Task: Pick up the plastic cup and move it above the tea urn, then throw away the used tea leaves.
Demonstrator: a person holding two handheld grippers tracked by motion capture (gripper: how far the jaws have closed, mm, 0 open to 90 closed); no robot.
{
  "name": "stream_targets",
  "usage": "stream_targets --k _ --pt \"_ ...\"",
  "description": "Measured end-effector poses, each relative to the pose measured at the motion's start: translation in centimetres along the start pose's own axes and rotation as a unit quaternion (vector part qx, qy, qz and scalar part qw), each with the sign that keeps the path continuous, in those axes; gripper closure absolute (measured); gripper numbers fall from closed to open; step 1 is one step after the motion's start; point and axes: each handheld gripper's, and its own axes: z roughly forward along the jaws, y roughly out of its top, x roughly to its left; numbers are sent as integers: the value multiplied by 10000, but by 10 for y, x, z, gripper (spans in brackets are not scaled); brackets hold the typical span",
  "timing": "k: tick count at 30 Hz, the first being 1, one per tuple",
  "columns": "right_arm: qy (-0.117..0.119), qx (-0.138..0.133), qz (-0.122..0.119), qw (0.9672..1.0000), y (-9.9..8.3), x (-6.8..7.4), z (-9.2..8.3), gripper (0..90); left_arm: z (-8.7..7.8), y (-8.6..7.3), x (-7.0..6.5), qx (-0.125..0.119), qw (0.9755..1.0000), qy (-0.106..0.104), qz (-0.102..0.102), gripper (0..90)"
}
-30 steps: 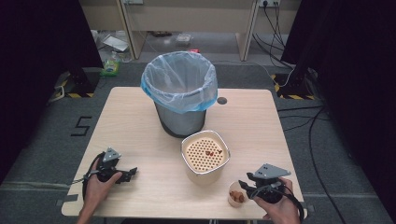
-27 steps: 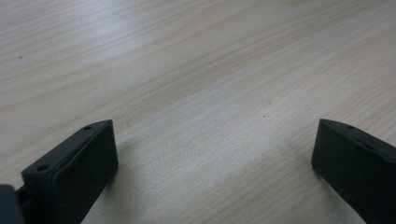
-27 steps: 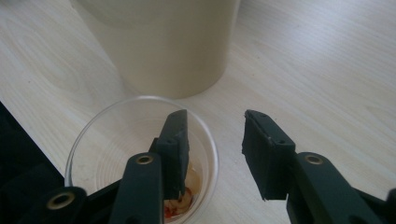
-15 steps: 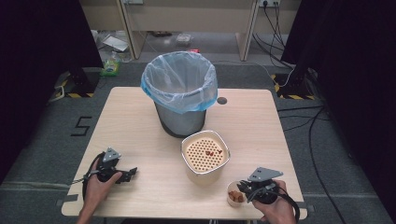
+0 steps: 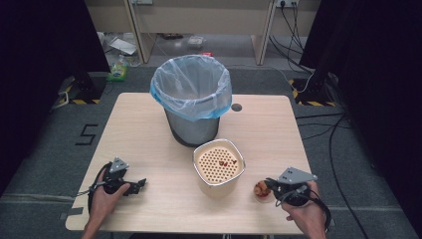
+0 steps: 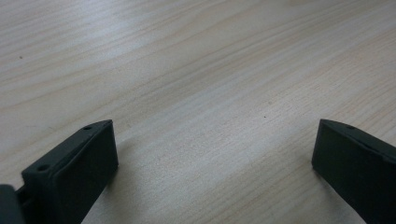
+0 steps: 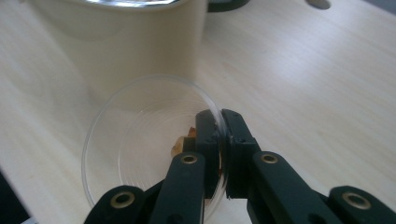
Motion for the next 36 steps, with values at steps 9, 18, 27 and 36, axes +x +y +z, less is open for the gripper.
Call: stream_targets --k 9,18,27,36 --pt "-357 -259 -63 9990 20 -21 7 866 0 0 0 0 10000 3 0 0" --pt "-833 -537 -291 9946 50 -37 18 866 0 0 0 0 10000 2 3 0" --pt "-1440 -1145 -940 9784 80 -29 22 867 0 0 0 0 10000 2 2 0" --pt "-1764 -1578 -1576 9587 104 -6 29 867 0 0 0 3 10000 2 3 0"
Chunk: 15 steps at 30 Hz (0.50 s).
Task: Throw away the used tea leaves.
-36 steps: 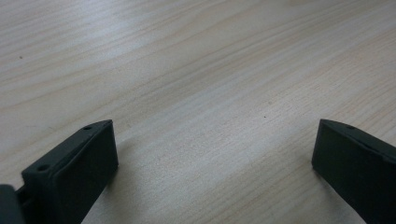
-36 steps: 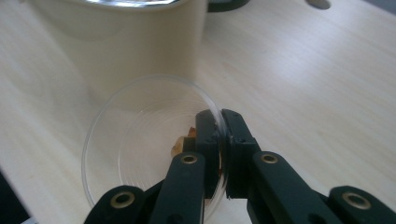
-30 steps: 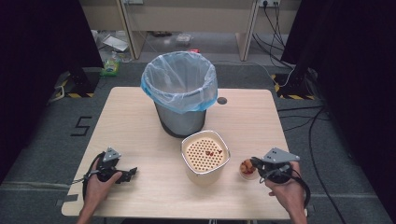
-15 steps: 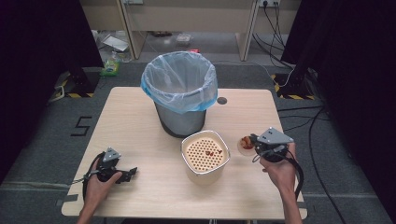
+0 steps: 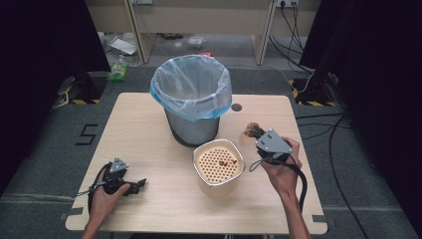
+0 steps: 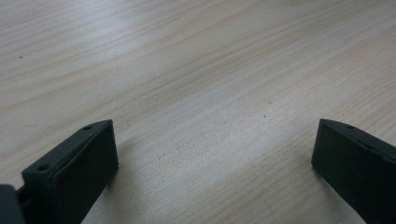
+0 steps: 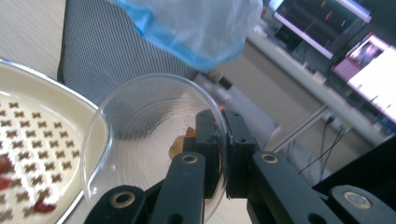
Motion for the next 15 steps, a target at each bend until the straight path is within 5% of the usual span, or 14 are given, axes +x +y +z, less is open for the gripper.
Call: stream_targets --k 5,9,15 --pt "-280 -245 -500 9981 11 13 3 869 0 0 0 1 10000 -2 8 0" --pt "-508 -425 -1014 9926 18 26 6 870 0 0 0 0 10000 -2 9 0" --pt "-711 -663 -1444 9847 28 40 10 871 0 0 0 6 10000 -4 13 0"
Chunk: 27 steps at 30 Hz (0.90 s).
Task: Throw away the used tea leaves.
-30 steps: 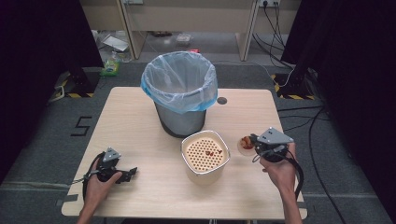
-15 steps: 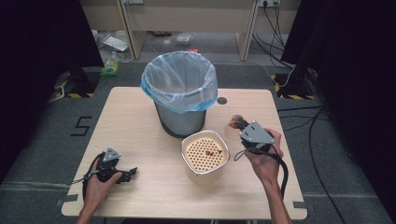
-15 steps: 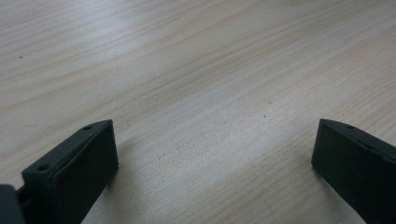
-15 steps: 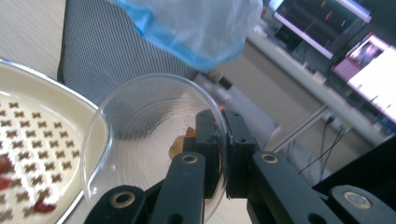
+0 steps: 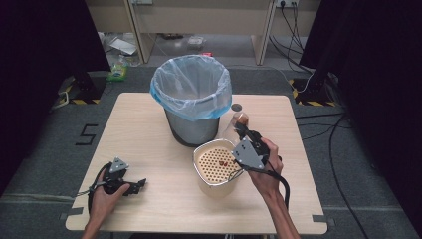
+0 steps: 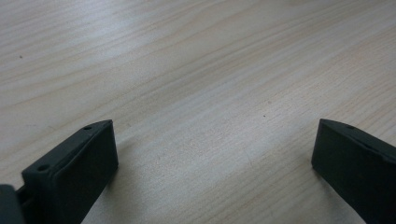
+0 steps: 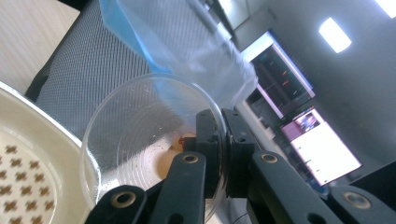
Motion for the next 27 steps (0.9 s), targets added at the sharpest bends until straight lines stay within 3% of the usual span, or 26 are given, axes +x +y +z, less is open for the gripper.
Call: stream_targets --k 4,9,11,12,15,18,20,25,27 --pt "-99 -273 -51 9996 8 6 -1 871 0 0 0 1 10000 -1 0 0" --pt "-478 -484 -598 9959 19 16 -11 872 0 0 0 3 10000 -1 1 0" --pt "-413 -429 -790 9951 20 21 -11 871 0 0 0 0 10000 -3 -4 0" --pt "-374 -355 -988 9938 18 26 -9 869 0 0 0 3 10000 -1 0 0" --pt "-607 -348 -1455 9869 16 37 -8 875 0 0 0 1 10000 -2 -4 0" --pt "-621 -442 -1674 9829 17 43 -8 875 0 0 0 1 10000 -1 1 0" --pt "-671 -465 -1682 9824 16 45 -8 876 0 0 0 1 10000 -3 1 0" --pt "-932 -454 -1986 9746 15 48 -12 877 0 0 0 0 10000 -2 1 0" --pt "-1106 -548 -2118 9695 17 49 -15 877 0 0 0 1 10000 -1 1 0"
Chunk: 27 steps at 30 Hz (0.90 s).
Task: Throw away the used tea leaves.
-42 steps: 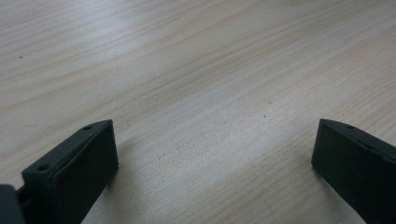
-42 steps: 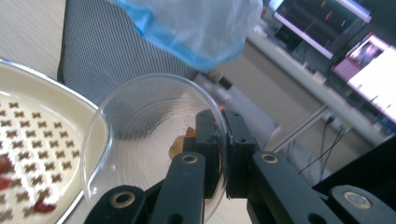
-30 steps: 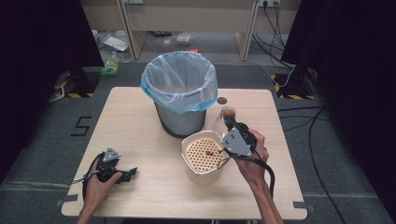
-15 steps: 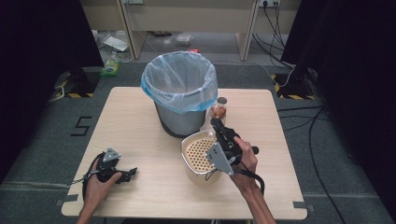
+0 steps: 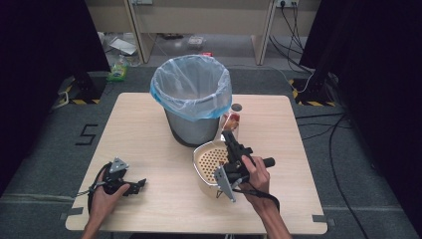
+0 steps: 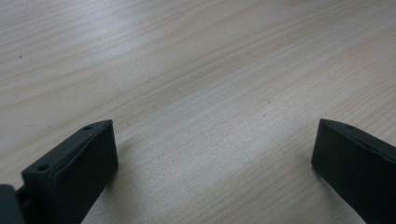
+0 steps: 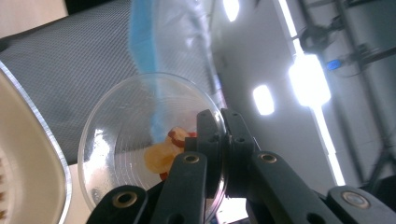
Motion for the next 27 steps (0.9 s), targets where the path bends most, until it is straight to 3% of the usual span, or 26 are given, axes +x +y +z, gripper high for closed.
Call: stream_targets --k 1,3,7,9,15,20,21,23,24,26,27 --pt "-72 -31 -79 9999 0 1 0 878 0 0 0 -1 10000 0 -5 0" --pt "-43 172 -106 9998 -6 7 6 877 0 0 0 -1 10000 0 0 0" --pt "-157 10 -431 9989 -4 12 1 878 0 0 0 -1 10000 0 -2 0" --pt "-128 135 -458 9988 -6 16 3 878 0 0 0 -1 10000 1 0 0" --pt "-311 -41 -779 9965 -4 21 1 878 0 0 0 -14 10000 -1 -17 0" --pt "-449 -123 -876 9951 -1 22 -2 879 0 0 0 -8 10000 -1 -10 0" --pt "-402 -32 -873 9954 -2 23 1 878 0 0 0 -8 10000 0 -10 0" --pt "-444 -53 -743 9962 -3 24 -2 879 0 0 0 -14 10000 -1 -22 0" --pt "-474 -139 -910 9946 -1 22 -2 879 0 0 0 -14 10000 -1 -17 0" --pt "-414 -26 -884 9952 -3 24 0 879 0 0 0 -1 10000 0 -1 0" --pt "-498 -144 -917 9944 -1 23 -2 879 0 0 0 -13 10000 0 -15 0"
